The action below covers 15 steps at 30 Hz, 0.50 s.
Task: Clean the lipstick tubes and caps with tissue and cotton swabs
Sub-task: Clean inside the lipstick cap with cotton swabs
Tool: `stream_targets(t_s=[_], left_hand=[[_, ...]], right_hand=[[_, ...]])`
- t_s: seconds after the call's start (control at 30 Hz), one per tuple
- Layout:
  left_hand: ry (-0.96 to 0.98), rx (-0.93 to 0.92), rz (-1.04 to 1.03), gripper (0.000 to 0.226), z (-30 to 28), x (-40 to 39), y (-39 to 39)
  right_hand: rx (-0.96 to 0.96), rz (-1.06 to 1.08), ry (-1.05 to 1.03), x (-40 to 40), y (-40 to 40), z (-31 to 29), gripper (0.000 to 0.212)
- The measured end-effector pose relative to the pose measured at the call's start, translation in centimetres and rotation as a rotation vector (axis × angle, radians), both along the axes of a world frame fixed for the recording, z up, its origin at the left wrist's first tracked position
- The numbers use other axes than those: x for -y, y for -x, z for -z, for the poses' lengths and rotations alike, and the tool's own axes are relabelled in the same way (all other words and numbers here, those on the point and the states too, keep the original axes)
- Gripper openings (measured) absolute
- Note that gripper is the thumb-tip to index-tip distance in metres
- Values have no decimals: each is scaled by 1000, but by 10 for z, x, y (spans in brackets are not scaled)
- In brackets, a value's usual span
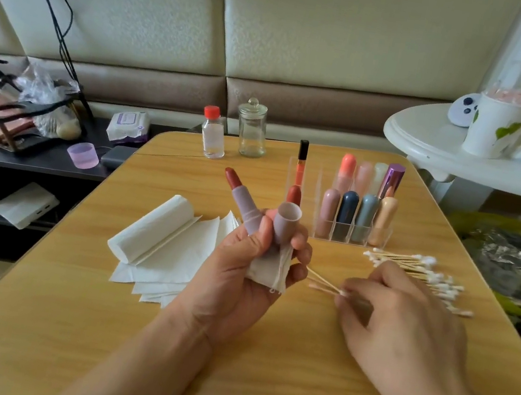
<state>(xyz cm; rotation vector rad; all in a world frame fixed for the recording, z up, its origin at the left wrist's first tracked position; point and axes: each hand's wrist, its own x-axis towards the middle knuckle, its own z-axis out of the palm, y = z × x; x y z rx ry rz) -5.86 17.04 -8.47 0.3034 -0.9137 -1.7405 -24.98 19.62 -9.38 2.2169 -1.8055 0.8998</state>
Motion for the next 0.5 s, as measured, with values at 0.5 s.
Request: stream_targets(t_s=[0.5], left_hand=[[45,54,-35,18,-5,-3,1]], right_hand=[[881,-395,-257,-6,-50,-16,5]])
